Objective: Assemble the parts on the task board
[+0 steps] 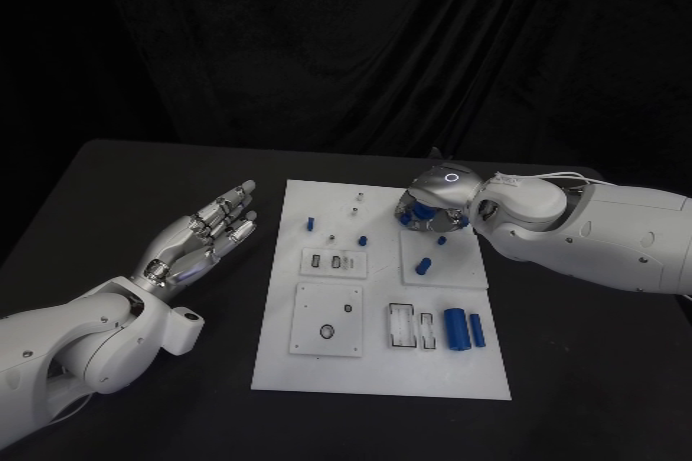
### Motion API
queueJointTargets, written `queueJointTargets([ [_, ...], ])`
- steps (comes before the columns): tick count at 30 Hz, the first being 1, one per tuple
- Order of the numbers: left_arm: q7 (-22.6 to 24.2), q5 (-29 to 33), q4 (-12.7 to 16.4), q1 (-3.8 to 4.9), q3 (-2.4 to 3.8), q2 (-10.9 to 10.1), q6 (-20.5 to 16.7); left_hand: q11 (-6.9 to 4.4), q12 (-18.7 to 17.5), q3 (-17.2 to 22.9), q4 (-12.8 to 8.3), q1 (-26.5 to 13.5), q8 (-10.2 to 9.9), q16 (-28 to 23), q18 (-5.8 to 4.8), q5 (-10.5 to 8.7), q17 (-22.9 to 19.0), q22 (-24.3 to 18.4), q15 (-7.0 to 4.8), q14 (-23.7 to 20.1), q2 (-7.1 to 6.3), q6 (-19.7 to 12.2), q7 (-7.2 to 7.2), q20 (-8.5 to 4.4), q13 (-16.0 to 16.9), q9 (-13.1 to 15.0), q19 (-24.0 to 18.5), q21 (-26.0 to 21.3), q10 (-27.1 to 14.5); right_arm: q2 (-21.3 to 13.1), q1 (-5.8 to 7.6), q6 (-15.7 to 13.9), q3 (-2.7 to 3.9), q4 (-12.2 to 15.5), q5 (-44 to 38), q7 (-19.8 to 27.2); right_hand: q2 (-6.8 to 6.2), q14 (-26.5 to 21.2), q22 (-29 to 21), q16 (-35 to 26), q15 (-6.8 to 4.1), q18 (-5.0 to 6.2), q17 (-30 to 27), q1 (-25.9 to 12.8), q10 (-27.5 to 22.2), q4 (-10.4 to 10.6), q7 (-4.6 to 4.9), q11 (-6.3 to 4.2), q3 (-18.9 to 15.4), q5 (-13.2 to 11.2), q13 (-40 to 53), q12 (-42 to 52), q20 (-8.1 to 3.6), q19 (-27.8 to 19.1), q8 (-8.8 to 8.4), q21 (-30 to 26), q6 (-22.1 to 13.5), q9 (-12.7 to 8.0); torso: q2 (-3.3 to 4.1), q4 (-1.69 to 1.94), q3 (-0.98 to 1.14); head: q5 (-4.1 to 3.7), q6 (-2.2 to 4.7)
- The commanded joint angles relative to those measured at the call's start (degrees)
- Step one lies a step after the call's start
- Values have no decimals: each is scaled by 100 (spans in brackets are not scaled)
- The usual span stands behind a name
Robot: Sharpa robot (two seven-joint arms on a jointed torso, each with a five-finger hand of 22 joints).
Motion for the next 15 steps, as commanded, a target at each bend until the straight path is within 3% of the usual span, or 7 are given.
queueJointTargets([
  [1,649,-56,-6,14,4,18,108,46,-34,42,7,63,3,-21,102,49,-9,-4,41,18,6,-17,11,52,-8,-8,-3,-21,-4,12,-34,-198,-9,-33,-50,73,16,76,43,10,-70,-9,33,102,295,-54,54,-78,109,-12,33,99,-54,-7,170,-11,268,174,6,-6,-8,13,-6],
  [8,630,-56,-40,14,4,36,114,34,-35,64,8,94,5,-21,103,79,-9,-3,45,18,21,-12,51,65,-9,-7,-3,-20,-7,39,-38,-373,-9,-51,-50,142,18,78,106,-1,-169,-18,52,117,698,-152,140,-227,177,-20,69,171,-145,0,361,-3,500,457,12,-9,-17,38,12],
  [15,582,-56,-72,14,4,37,112,33,-37,70,7,103,4,-21,103,94,-9,-3,46,18,24,-19,60,68,-9,-8,-3,-20,-8,30,-15,-528,-8,16,-50,100,2,86,143,9,-199,-25,89,112,845,-194,187,-265,178,-23,79,168,-178,7,454,3,589,614,21,-6,-27,61,58],
])
